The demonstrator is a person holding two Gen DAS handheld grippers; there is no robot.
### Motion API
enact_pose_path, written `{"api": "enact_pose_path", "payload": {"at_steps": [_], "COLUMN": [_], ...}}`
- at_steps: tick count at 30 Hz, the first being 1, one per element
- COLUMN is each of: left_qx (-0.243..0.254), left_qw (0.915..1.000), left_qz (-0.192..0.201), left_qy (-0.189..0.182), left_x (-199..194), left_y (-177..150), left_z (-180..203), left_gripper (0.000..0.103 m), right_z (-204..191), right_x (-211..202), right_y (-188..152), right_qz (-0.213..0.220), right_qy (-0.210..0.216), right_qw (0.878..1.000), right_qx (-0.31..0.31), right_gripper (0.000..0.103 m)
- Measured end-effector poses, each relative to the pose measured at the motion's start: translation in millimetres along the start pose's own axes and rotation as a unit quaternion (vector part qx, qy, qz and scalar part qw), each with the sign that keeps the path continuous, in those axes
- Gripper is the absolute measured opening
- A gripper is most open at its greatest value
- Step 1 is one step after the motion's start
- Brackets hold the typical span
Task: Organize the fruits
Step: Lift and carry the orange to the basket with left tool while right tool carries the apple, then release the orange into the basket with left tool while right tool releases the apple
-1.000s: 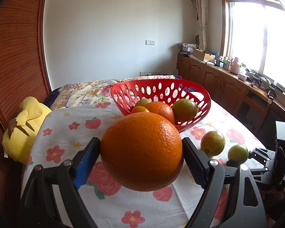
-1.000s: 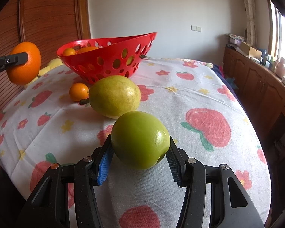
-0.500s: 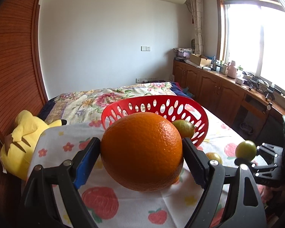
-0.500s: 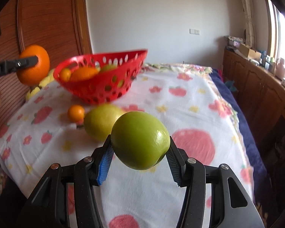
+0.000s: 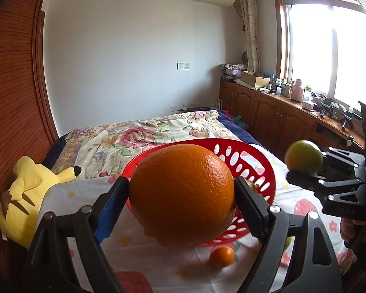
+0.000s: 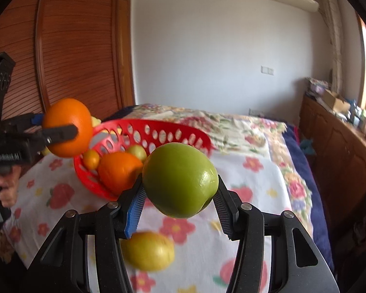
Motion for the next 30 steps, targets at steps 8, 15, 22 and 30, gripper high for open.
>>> {"api": "enact_pose_path", "payload": {"at_steps": [8,15,22,30], "left_qx": [-0.009,-0.011,-0.010,-0.014], "left_qw": [0.9998,0.9999,0.9999,0.9998], "left_qz": [-0.017,-0.009,-0.006,-0.007], "left_qy": [-0.009,-0.008,-0.005,-0.008], "left_x": [27.5,40.7,52.7,64.3], "left_y": [-2.4,-3.1,-1.7,-0.3], "left_z": [-6.4,-7.4,-12.4,-15.4], "left_gripper": [0.085,0.085,0.085,0.086], "right_z": [-19.0,-22.0,-21.6,-22.1], "right_x": [44.1,74.2,96.9,114.2], "right_y": [17.0,17.2,15.8,14.3], "right_qz": [-0.014,-0.036,-0.054,-0.077], "right_qy": [0.019,0.028,0.032,0.031], "right_qw": [0.999,0.999,0.997,0.996], "right_qx": [-0.026,-0.029,-0.034,-0.038], "right_gripper": [0.054,0.054,0.054,0.054]}}
Point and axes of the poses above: each gripper's, at about its wrist camera, not at the fingertips, and x roughly the way its jaws point, z to its right, y to its top, the point moved 6 cm from there along x, roughly the way its jaws point, and after that the axes turned 1 degree about -y, right-handed, at the moved point
